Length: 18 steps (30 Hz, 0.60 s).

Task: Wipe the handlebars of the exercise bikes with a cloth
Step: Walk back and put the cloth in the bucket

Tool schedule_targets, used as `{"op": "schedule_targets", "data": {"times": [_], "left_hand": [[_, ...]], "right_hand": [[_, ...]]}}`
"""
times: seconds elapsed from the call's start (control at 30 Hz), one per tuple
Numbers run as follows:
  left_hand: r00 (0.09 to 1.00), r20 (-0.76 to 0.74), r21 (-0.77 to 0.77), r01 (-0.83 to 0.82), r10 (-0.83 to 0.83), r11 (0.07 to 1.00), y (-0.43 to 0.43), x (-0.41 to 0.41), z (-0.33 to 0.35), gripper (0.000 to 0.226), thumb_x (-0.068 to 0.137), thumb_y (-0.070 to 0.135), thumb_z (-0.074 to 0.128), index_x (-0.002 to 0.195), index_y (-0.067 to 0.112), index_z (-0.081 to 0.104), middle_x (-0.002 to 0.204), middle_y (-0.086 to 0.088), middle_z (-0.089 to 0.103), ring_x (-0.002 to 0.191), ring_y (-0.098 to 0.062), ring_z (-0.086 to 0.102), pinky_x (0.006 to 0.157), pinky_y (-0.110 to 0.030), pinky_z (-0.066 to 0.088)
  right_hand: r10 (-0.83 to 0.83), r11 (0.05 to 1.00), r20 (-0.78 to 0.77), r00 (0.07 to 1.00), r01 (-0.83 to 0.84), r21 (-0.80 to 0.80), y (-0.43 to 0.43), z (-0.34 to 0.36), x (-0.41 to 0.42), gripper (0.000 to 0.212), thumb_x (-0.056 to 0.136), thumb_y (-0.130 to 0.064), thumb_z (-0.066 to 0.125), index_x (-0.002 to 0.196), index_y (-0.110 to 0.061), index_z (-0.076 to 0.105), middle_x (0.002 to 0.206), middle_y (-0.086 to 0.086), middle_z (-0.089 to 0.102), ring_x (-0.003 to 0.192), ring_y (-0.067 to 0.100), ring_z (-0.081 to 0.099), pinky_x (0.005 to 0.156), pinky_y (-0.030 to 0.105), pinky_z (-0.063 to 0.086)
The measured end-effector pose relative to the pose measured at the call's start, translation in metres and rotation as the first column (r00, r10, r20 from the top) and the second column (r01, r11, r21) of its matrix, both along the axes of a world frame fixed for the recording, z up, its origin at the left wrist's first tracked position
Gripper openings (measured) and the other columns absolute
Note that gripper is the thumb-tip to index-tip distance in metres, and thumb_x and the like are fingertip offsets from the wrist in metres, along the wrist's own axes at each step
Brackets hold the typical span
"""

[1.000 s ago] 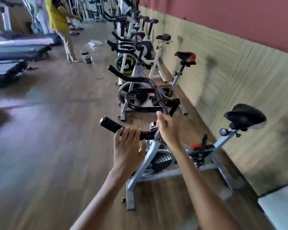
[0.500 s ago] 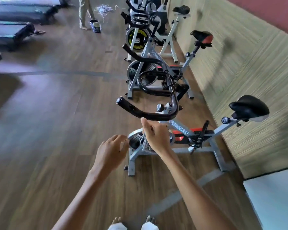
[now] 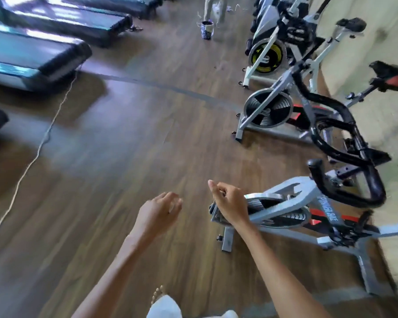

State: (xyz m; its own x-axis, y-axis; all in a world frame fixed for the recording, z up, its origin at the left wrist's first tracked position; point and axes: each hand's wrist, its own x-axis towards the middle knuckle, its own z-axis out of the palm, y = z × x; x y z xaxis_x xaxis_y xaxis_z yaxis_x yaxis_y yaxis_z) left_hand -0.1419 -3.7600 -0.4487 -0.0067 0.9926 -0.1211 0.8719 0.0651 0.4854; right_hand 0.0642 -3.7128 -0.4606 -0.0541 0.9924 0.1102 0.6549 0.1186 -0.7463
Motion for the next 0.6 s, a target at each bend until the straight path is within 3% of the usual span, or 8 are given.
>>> {"op": "schedule_targets", "data": {"times": [0.17, 0.3, 0.47, 0.6], "left_hand": [[0.999, -0.023, -0.048, -0.025, 0.024, 0.999, 0.037, -0.081, 0.0, 0.033, 0.1, 0.047, 0.039, 0.111, 0.025, 0.061, 0.114, 0.006, 0.066, 0.101, -0.023, 0.064, 0.08, -0.032, 0.048], [1.0, -0.022, -0.058, -0.01, 0.009, 0.998, 0.09, -0.118, -0.005, 0.027, 0.1, 0.043, 0.042, 0.109, 0.026, 0.061, 0.113, 0.007, 0.066, 0.099, -0.022, 0.064, 0.08, -0.032, 0.049], [0.999, -0.033, -0.051, 0.031, -0.033, 0.998, 0.196, -0.144, -0.014, 0.028, 0.101, 0.042, 0.041, 0.111, 0.025, 0.061, 0.111, 0.007, 0.066, 0.1, -0.019, 0.064, 0.081, -0.031, 0.048], [0.999, -0.039, -0.045, 0.018, -0.02, 0.999, 0.302, -0.165, -0.016, 0.028, 0.101, 0.043, 0.041, 0.111, 0.026, 0.061, 0.111, 0.009, 0.066, 0.1, -0.017, 0.064, 0.083, -0.031, 0.048]], "right_hand": [[-0.011, 0.999, 0.001, 1.0, 0.012, -0.039, 0.043, -0.01, -0.069, 0.074, 0.087, -0.076, 0.033, 0.056, -0.01, 0.045, 0.048, 0.004, 0.05, 0.049, 0.016, 0.053, 0.057, 0.045, 0.048], [-0.025, 0.997, 0.023, 0.999, 0.027, -0.067, 0.095, -0.01, -0.105, 0.072, 0.086, -0.075, 0.033, 0.058, -0.01, 0.043, 0.048, 0.004, 0.049, 0.05, 0.018, 0.053, 0.056, 0.041, 0.046], [-0.069, 0.995, 0.093, 0.993, 0.076, -0.065, 0.2, -0.018, -0.131, 0.067, 0.081, -0.075, 0.032, 0.061, -0.012, 0.043, 0.05, 0.003, 0.051, 0.057, 0.02, 0.055, 0.059, 0.037, 0.045], [-0.076, 0.991, 0.084, 0.994, 0.085, -0.102, 0.31, -0.027, -0.147, 0.059, 0.08, -0.07, 0.042, 0.059, -0.015, 0.045, 0.05, 0.0, 0.052, 0.059, 0.021, 0.057, 0.06, 0.035, 0.045]]}}
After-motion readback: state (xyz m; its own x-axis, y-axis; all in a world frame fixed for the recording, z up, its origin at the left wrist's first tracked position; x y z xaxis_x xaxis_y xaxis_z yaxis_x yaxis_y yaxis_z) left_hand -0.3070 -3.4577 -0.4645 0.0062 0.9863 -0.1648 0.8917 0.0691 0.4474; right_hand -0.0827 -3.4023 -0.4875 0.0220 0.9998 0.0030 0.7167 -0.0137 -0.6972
